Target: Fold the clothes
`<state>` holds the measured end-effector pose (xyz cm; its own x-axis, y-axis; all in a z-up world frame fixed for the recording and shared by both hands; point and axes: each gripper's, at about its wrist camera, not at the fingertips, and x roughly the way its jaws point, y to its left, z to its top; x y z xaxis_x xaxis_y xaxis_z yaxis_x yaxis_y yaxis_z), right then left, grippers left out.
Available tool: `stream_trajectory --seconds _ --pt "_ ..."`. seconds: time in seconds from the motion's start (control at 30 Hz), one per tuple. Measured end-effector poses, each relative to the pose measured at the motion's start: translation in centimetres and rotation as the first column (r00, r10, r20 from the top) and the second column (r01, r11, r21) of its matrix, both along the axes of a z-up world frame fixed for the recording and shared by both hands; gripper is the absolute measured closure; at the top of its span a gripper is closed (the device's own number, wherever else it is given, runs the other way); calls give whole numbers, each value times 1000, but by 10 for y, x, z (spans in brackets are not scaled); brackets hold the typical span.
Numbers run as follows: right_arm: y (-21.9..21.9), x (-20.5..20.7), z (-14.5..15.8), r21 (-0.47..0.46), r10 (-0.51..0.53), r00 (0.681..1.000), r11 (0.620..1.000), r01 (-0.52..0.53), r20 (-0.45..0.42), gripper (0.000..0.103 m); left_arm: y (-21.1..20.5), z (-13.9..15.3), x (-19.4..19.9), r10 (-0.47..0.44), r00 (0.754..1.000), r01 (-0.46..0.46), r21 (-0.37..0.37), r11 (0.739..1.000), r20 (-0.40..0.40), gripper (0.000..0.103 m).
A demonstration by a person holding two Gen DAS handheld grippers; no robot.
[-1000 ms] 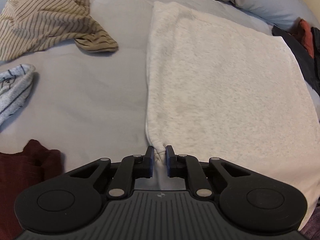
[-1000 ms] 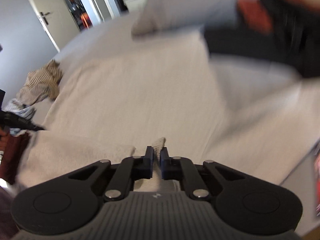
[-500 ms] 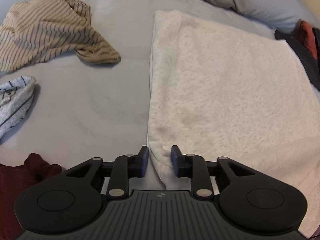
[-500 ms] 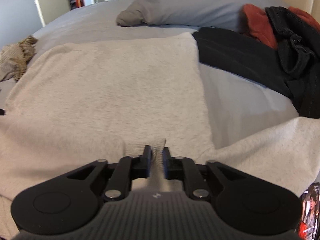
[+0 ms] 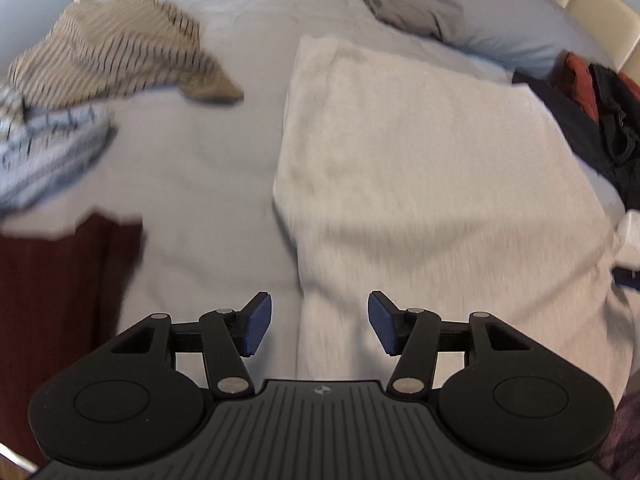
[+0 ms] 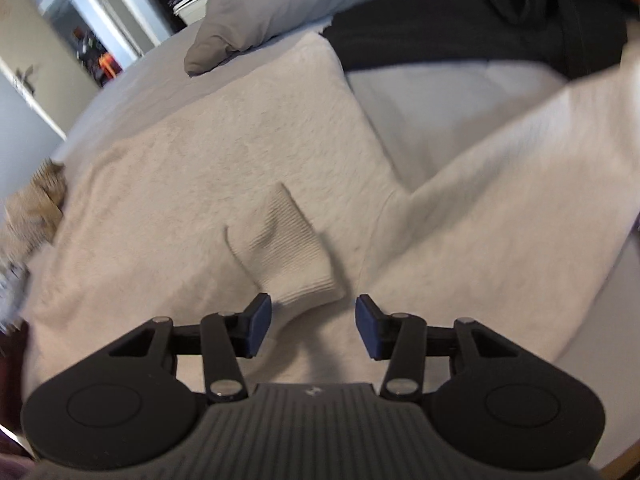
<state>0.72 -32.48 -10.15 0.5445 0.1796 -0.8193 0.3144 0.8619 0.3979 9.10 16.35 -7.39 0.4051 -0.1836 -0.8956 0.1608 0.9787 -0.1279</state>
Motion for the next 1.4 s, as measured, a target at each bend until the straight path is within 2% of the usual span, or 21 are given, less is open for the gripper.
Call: stream_trajectory --seconds 0.03,0.07,0.1,0.13,0.23,0.3,0.4,0.6,0.63,0.67,0.73,0.8,0.9,0.97,1.07,1.27,1.4 --pt "0 3 -3 19 -8 1000 1000 8 -2 53 0 -6 -5 6 1000 -6 10 1000 -13 52" --pt "0 7 -7 38 -17 1000 999 17 -5 60 1 -11 -9 10 1000 -9 22 1000 -23 53" --pt "1 9 -10 52 -20 1000 998 20 -6 73 0 -15 -11 9 1000 -8 38 999 -25 54" --pt "2 10 -10 51 -17 1000 999 17 -7 97 0 -18 -13 7 1000 -6 58 998 -24 54" --pt "6 4 3 -10 -15 1000 1000 15 7 97 -3 -28 -16 -19 1000 21 158 987 -17 57" --pt "9 -5 18 -41 -6 1000 999 7 25 97 -6 -33 -19 -37 999 39 225 974 -10 59" --pt "11 -18 31 -62 5 1000 998 -4 16 98 -4 -37 -22 -43 999 47 228 973 -20 60" --pt "11 -19 0 -102 24 998 994 -30 -54 97 -1 -37 -23 -35 999 42 236 971 -33 59" --pt "11 -19 -4 -118 30 997 992 -38 -67 94 0 -35 -24 -27 999 33 245 969 -31 59" --pt "9 -20 -7 -128 27 997 991 -37 -79 86 2 -34 -25 -16 1000 22 255 967 -25 59" --pt "5 -24 -4 -175 -10 997 985 -4 -83 66 6 -30 -29 6 1000 -3 274 962 -9 59" --pt "2 -29 6 -231 -38 998 973 24 -54 63 12 -22 -37 34 999 -39 257 966 25 59" --pt "2 -35 23 -251 -32 999 967 36 17 63 19 -9 -51 49 997 -60 186 981 66 56" --pt "9 -37 27 -218 0 999 976 11 51 63 16 -2 -64 24 996 -38 173 984 87 55" --pt "30 -35 29 -226 85 994 972 -67 72 63 7 0 -81 -33 994 10 215 977 101 55" --pt "77 -28 22 -267 276 960 930 -251 57 60 -14 -8 -98 -161 982 127 288 949 99 54" --pt "93 -23 10 -286 344 939 902 -324 20 60 -22 -26 -92 -183 978 142 325 935 97 55"
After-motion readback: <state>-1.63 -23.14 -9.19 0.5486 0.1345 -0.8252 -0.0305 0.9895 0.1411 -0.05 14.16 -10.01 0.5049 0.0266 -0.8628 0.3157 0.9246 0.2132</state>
